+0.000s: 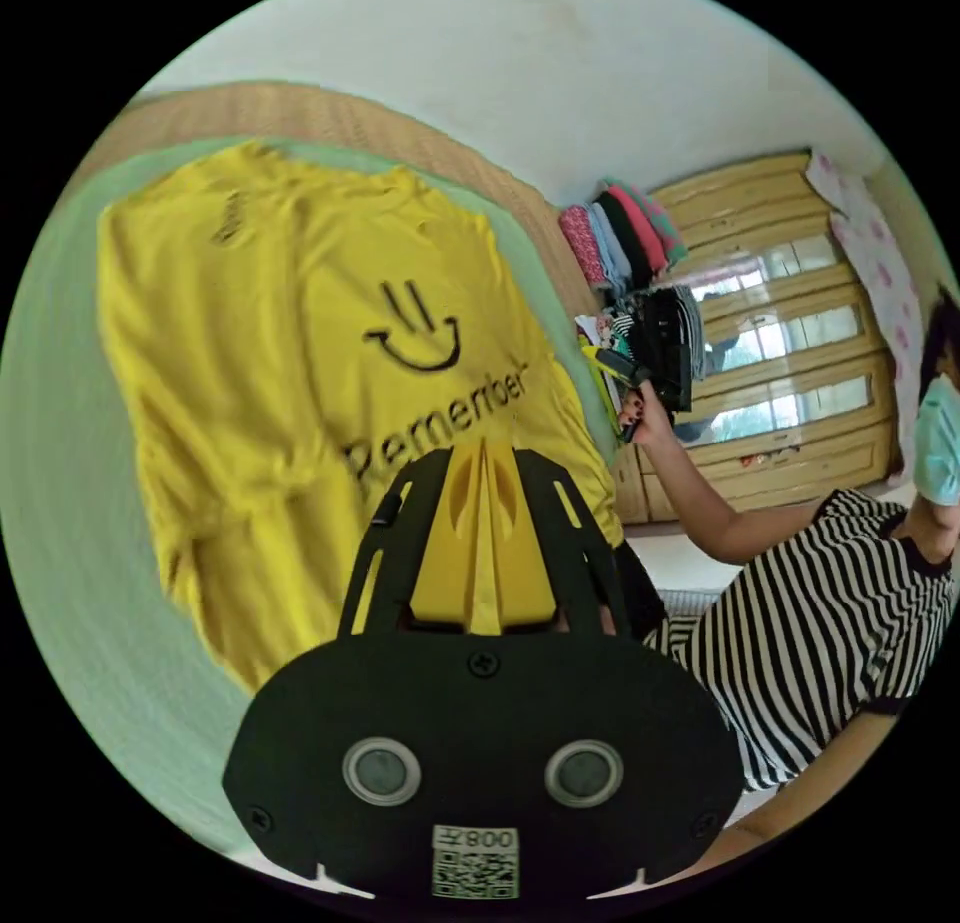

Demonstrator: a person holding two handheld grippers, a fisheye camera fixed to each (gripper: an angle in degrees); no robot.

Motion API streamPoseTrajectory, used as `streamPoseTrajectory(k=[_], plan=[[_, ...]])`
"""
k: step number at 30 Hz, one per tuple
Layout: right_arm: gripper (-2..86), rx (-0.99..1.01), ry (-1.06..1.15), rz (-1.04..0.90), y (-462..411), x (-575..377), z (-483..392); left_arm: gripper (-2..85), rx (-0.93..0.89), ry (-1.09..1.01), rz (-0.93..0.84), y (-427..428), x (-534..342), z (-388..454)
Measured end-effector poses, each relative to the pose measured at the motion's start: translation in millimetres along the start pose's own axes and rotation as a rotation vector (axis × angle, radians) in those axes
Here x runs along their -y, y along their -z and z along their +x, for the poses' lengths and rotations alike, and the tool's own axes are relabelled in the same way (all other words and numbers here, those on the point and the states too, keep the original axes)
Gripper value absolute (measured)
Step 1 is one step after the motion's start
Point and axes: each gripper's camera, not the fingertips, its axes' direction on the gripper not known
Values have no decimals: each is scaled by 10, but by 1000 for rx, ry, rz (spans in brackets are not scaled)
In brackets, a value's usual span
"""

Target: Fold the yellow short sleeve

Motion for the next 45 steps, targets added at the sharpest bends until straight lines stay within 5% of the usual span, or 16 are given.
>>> streamPoseTrajectory(k=[6,12,19,34,45], plan=[[13,-15,-54,-79,223,-1013,96,45,-41,357,150,284,-1433,-806],[59,-50,-135,-129,380,-1937,397,88,-148,491,200,112,-2208,-1365],[78,38,-274,-126,330,-2776,857,111,-179,444,193,-140,-2363,-1723],[73,170,-334,-113,-232,-3909,1147,124,50,365,118,-724,-2352,-2399],[73,256,-383,-95,-715,-4530,1308,41,122,294,21,-1038,-2412,-2959]])
